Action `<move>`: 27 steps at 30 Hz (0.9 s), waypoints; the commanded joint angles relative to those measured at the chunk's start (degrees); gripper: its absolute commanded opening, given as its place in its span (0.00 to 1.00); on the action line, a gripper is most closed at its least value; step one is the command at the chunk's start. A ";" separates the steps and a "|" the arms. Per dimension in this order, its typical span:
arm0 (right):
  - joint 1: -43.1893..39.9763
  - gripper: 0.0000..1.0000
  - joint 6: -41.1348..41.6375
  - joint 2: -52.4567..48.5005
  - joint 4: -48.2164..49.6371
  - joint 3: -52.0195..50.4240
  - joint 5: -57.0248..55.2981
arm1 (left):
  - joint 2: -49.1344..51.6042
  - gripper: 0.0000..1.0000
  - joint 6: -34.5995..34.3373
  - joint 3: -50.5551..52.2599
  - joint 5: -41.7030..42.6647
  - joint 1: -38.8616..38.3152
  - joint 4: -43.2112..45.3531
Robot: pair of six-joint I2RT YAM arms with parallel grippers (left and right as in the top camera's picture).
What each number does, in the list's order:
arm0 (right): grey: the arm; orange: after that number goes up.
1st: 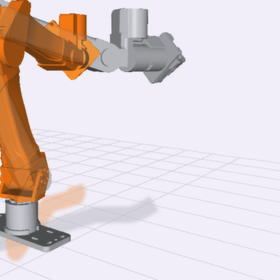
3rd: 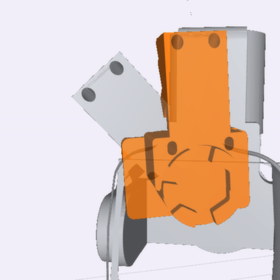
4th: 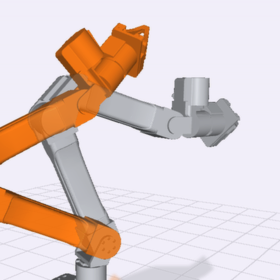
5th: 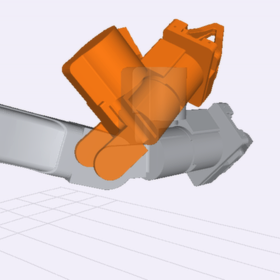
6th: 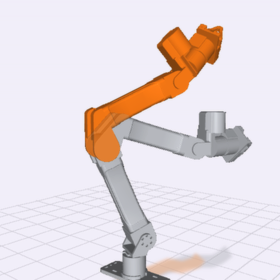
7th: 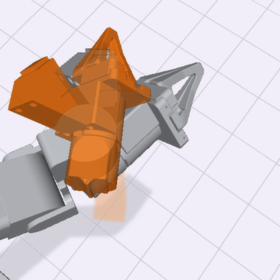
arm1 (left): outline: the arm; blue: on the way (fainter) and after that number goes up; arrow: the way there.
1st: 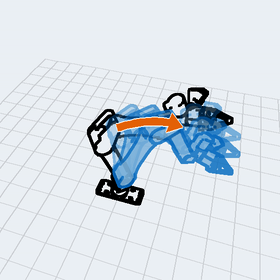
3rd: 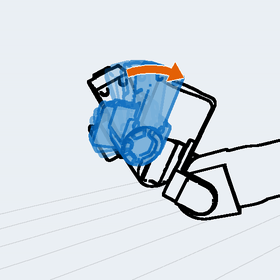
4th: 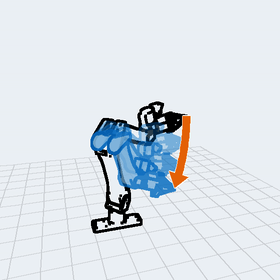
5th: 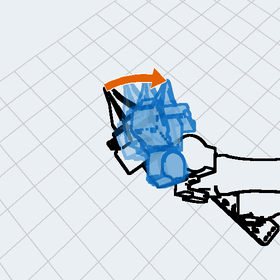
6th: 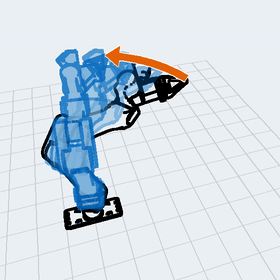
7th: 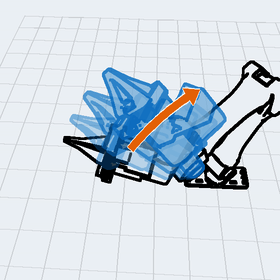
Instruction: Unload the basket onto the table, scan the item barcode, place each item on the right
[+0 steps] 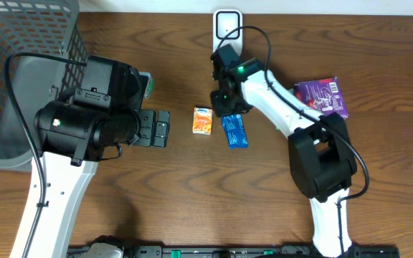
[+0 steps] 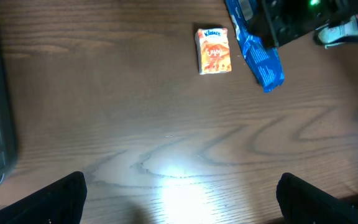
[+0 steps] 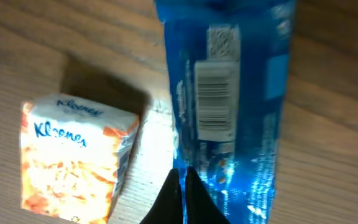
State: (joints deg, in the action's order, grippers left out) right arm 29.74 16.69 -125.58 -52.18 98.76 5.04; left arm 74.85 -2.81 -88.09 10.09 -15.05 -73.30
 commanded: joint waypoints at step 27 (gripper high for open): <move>-6.60 0.01 1.03 1.46 2.58 -5.53 -17.81 | 0.17 0.98 -0.07 -0.52 -0.72 0.31 -0.20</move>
State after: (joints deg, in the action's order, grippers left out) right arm 23.59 20.03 -124.97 -49.52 91.90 -12.53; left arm 74.85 -2.81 -88.09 10.09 -15.05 -73.30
